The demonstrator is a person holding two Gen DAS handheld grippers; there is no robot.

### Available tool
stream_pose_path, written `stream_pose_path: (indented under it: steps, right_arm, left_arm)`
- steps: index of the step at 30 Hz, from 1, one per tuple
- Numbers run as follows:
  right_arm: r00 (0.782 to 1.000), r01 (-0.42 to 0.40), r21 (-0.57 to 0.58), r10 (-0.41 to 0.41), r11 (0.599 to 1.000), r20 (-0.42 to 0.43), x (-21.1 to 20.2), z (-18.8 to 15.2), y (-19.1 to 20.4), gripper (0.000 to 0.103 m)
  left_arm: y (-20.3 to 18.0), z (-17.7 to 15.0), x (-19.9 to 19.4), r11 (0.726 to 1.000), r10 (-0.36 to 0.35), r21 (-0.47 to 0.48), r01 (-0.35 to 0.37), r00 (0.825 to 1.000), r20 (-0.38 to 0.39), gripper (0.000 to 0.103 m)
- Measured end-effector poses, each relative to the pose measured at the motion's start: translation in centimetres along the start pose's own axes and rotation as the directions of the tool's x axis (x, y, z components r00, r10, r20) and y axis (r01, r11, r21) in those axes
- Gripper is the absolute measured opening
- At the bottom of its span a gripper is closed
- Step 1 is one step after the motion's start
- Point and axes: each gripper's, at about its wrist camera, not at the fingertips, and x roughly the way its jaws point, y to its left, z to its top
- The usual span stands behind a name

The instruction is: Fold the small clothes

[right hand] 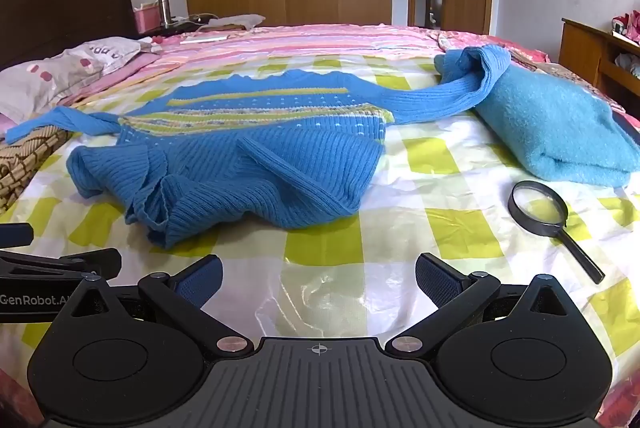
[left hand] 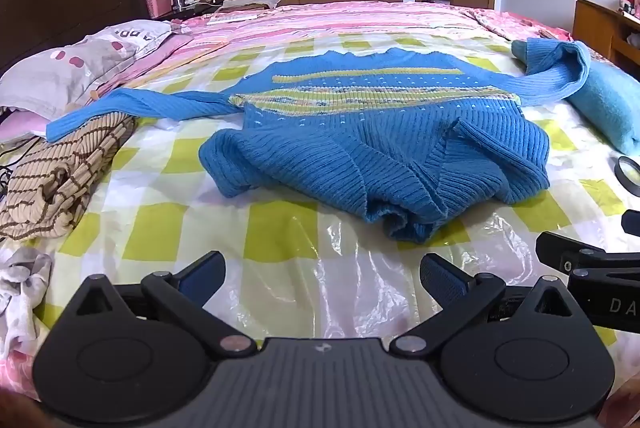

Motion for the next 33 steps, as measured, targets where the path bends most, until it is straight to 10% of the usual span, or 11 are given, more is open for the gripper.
stream_pose_path:
  steps: [33]
  right_arm:
    - [1.000, -0.005, 0.003, 0.005, 1.000, 0.002, 0.18, -0.12, -0.20, 0.103]
  left_arm:
    - [0.45, -0.05, 0.29, 1.000, -0.021, -0.008, 0.021, 1.000, -0.018, 0.103]
